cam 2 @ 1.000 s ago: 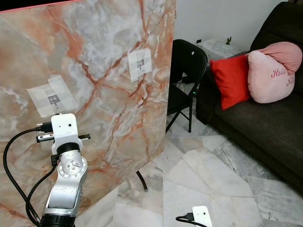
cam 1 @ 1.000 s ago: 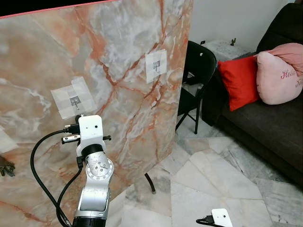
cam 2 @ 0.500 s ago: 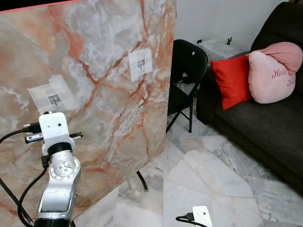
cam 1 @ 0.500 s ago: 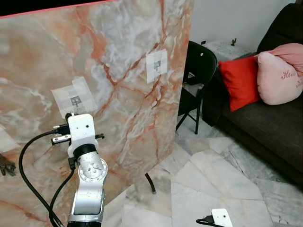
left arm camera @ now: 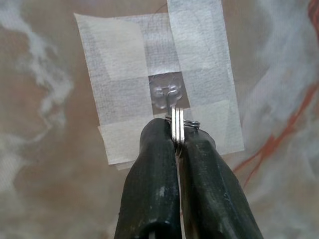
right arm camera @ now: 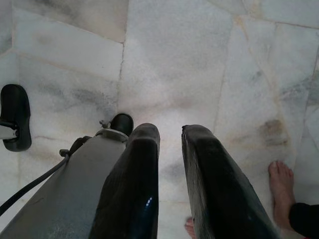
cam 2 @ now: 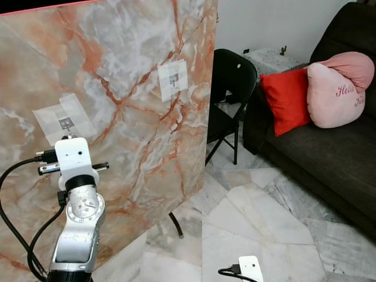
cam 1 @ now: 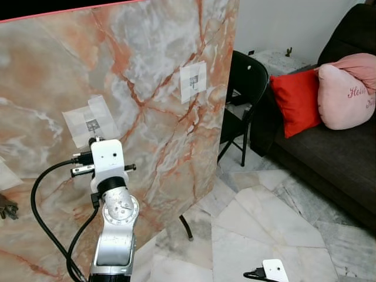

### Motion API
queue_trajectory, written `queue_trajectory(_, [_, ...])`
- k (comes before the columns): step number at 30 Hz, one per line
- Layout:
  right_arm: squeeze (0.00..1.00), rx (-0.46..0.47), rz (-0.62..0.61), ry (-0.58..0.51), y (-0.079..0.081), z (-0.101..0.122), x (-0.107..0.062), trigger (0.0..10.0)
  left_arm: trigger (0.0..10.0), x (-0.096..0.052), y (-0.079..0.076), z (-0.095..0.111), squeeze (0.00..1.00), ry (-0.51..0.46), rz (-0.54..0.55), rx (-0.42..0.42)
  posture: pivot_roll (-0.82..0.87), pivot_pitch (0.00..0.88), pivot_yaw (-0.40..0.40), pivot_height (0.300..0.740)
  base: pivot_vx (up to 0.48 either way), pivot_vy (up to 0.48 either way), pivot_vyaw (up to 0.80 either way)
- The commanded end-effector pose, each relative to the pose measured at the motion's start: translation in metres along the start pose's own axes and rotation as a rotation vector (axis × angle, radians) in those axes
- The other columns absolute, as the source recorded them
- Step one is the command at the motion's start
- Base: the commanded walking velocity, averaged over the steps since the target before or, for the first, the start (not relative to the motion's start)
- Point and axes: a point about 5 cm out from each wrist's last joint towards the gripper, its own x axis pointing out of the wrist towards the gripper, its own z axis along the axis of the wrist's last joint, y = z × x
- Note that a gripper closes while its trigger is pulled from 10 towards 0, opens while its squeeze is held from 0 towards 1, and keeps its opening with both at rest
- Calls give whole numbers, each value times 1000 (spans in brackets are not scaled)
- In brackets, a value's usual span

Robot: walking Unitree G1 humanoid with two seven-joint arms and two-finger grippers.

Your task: Hang keys on a hook

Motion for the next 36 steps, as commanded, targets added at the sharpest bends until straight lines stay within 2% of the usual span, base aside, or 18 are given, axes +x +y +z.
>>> queue_trajectory(1, [0,10,-9,-10,-2,1,0,10000,10000,1,-2,2,0,-17,-5,4,59,0,-37,740,0,0,0])
queue_trajectory(29, [0,25,-13,-12,-1,2,0,10000,10000,13,-1,-3,0,-16,48,22,48,0,-38,740,0,0,0])
queue_trajectory(36, [0,28,-13,-13,-1,3,0,10000,10000,12,-9,-13,0,44,-1,44,48,0,-38,740,0,0,0])
